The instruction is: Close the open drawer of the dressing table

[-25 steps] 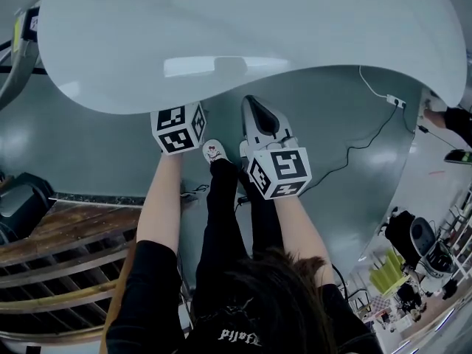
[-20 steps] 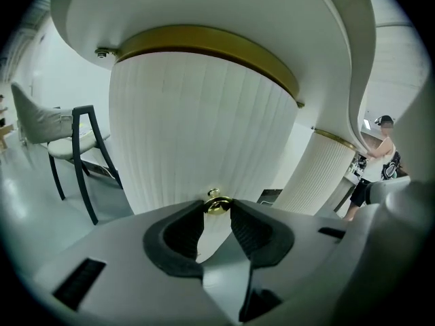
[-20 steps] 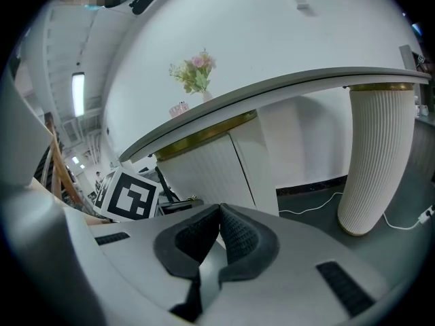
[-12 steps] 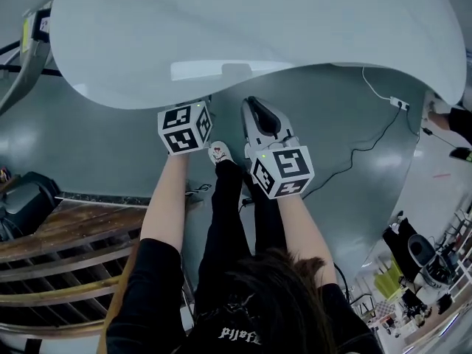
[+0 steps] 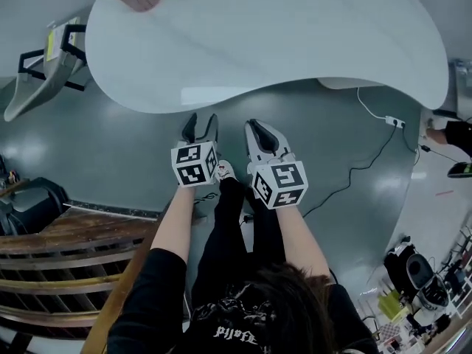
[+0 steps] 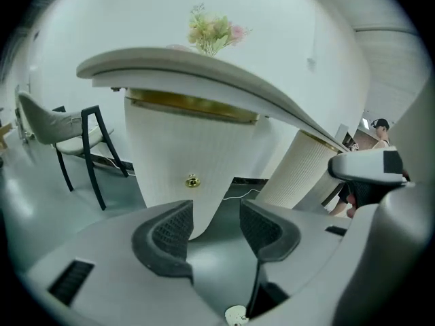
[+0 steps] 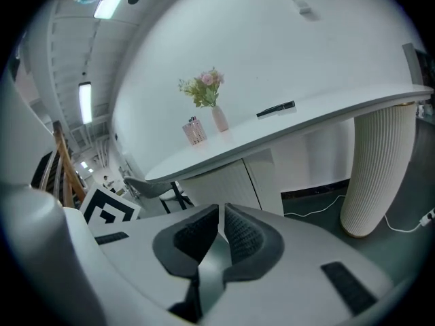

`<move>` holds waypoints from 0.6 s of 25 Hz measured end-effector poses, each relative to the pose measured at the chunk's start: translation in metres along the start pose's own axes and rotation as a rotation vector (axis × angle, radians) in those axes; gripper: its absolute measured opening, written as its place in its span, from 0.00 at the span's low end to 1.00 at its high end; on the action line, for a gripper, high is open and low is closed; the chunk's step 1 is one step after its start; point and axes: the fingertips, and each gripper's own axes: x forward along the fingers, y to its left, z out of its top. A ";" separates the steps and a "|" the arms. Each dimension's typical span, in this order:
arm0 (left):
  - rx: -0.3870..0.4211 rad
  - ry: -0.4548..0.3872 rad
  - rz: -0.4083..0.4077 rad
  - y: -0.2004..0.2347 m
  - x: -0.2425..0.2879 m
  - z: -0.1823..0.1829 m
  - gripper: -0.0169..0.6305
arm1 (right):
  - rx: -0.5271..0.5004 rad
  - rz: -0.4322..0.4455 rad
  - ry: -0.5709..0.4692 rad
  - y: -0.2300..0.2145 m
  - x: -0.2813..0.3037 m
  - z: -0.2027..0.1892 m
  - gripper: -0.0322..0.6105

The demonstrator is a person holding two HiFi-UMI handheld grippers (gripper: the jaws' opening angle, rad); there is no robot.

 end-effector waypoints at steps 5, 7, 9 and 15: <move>0.011 -0.047 -0.017 -0.026 -0.045 0.023 0.37 | 0.004 -0.001 -0.005 0.008 -0.028 0.016 0.11; 0.014 -0.076 -0.020 -0.031 -0.062 0.040 0.37 | 0.008 -0.001 -0.023 0.013 -0.034 0.027 0.11; 0.017 -0.100 -0.020 -0.033 -0.087 0.052 0.37 | 0.006 -0.002 -0.032 0.024 -0.043 0.034 0.11; 0.066 -0.165 -0.022 -0.050 -0.142 0.082 0.36 | -0.103 0.030 -0.041 0.058 -0.071 0.058 0.11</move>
